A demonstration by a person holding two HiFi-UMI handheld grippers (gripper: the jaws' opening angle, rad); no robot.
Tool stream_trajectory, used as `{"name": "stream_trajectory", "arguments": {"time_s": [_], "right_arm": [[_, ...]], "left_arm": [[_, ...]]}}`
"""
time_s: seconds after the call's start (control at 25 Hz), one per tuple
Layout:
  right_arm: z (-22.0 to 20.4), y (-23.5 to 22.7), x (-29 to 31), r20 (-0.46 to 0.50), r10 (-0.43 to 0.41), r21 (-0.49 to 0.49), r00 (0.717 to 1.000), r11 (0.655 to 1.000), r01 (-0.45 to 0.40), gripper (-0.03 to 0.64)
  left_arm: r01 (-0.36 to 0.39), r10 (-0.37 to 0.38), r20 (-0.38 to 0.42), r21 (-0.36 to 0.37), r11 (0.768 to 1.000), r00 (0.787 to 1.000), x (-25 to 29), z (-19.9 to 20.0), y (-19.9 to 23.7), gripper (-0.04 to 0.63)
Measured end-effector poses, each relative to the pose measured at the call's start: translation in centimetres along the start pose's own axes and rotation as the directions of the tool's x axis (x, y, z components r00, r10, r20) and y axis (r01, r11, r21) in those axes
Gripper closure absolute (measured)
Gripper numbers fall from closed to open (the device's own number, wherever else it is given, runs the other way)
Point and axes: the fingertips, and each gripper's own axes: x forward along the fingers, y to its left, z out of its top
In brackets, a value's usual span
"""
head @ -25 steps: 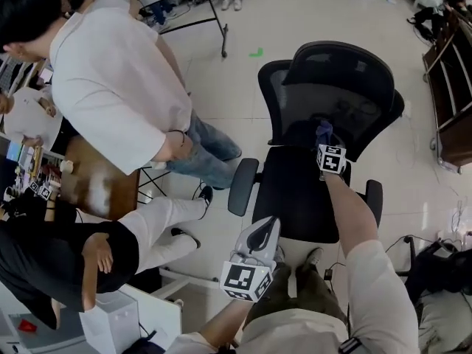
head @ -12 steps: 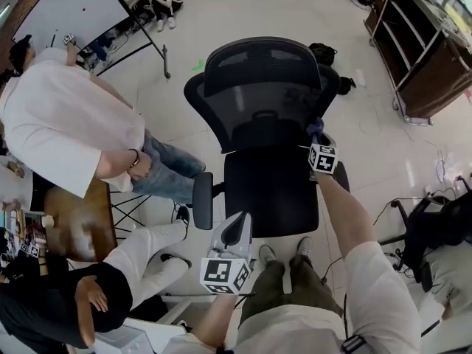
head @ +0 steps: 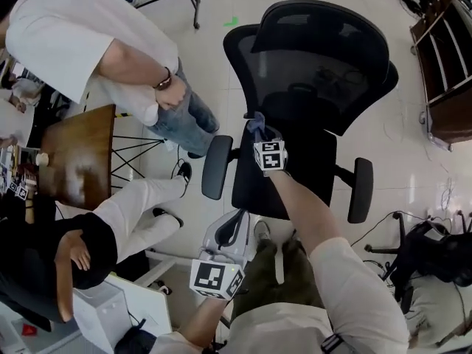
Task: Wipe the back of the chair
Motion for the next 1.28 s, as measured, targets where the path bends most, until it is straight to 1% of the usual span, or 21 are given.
{"name": "stream_trajectory", "arguments": {"time_s": [0.08,0.2,0.28,0.36,0.44,0.52,0.56,0.64,0.68,0.72,0.76,0.84,0.92,0.96,1.0,1.08,1.12,1.16,1.24,1.28], "right_arm": [[-0.3,0.5,4.5,-0.031,0.026,-0.008,0.999,1.0,-0.026,0.572],[0.5,-0.9,8.2,-0.035,0.013,-0.011,0.999,1.0,-0.013,0.572],[1.2,-3.1,8.2,-0.028,-0.015,-0.006,0.999,1.0,0.015,0.572],[1.1,-5.7,7.0,-0.031,-0.055,0.008,0.998,0.998,0.055,0.572],[0.3,-9.4,4.6,-0.045,-0.13,0.03,0.991,0.991,0.131,0.572],[-0.8,-14.4,0.8,-0.065,-0.241,0.06,0.968,0.968,0.244,0.572],[-1.3,-17.0,-1.5,-0.077,-0.303,0.078,0.95,0.948,0.308,0.572],[-2.2,-22.0,-6.2,-0.104,-0.419,0.131,0.902,0.893,0.43,0.572],[-2.5,-24.0,-8.4,-0.117,-0.459,0.166,0.881,0.865,0.473,0.572],[-2.4,-25.6,-10.3,-0.121,-0.481,0.202,0.869,0.845,0.496,0.572],[-1.9,-26.4,-11.6,-0.107,-0.479,0.234,0.871,0.839,0.491,0.572],[-0.3,-26.2,-12.9,-0.063,-0.442,0.262,0.895,0.858,0.443,0.572],[2.4,-24.5,-14.4,0.009,-0.42,0.257,0.908,0.878,0.404,0.572],[3.5,-23.0,-15.7,0.05,-0.408,0.261,0.912,0.886,0.382,0.572],[3.7,-21.1,-17.5,0.069,-0.394,0.266,0.916,0.893,0.364,0.572],[4.1,-16.4,-21.7,0.078,-0.374,0.262,0.924,0.902,0.343,0.572],[5.6,-14.6,-23.3,0.106,-0.373,0.252,0.922,0.907,0.338,0.572],[8.1,-13.3,-24.6,0.165,-0.373,0.235,0.913,0.914,0.331,0.572],[13.2,-10.2,-28.3,0.311,-0.362,0.207,0.879,0.928,0.308,0.572],[15.3,-7.8,-31.5,0.37,-0.351,0.206,0.86,0.934,0.293,0.572]], "left_arm": [[-0.045,0.045,-0.024,-0.015,0.999,0.999,1.2,-0.5,2.8,0.538],[-0.098,0.096,-0.048,-0.038,0.995,0.994,2.4,-2.3,6.0,0.538],[-0.11,0.107,-0.058,-0.056,0.992,0.993,2.7,-3.4,6.7,0.538],[-0.104,0.1,-0.067,-0.061,0.993,0.993,2.8,-3.8,6.8,0.538],[-0.083,0.08,-0.06,-0.061,0.995,0.995,3.2,-3.4,6.5,0.538],[-0.039,0.036,-0.047,-0.063,0.997,0.998,4.1,-2.8,5.8,0.538],[-0.01,0.007,-0.042,-0.063,0.998,0.999,4.6,-2.5,5.2,0.538],[0.044,-0.046,-0.033,-0.053,0.998,0.998,5.9,-1.9,3.9,0.538],[0.064,-0.065,-0.027,-0.044,0.997,0.997,6.6,-1.5,2.9,0.538],[0.083,-0.084,-0.02,-0.035,0.996,0.996,7.4,-1.1,1.7,0.535],[0.102,-0.103,-0.014,-0.027,0.994,0.995,8.1,-0.9,0.3,0.534],[0.139,-0.139,-0.016,-0.019,0.99,0.99,9.3,-0.7,-2.8,0.534],[0.18,-0.18,-0.011,0.004,0.984,0.984,9.5,-0.2,-5.9,0.532],[0.197,-0.197,-0.002,0.022,0.98,0.98,8.9,0.2,-7.2,0.532],[0.205,-0.205,0.005,0.04,0.978,0.979,7.5,0.6,-8.1,0.532],[0.194,-0.195,0.018,0.063,0.979,0.981,3.9,1.1,-8.4,0.532],[0.18,-0.184,0.037,0.076,0.981,0.982,2.4,1.7,-8.0,0.532],[0.167,-0.174,0.067,0.095,0.981,0.982,1.2,2.6,-7.4,0.532],[0.142,-0.162,0.141,0.142,0.98,0.977,-1.6,4.7,-6.7,0.532],[0.125,-0.152,0.171,0.158,0.979,0.974,-3.4,5.3,-6.6,0.532]]}}
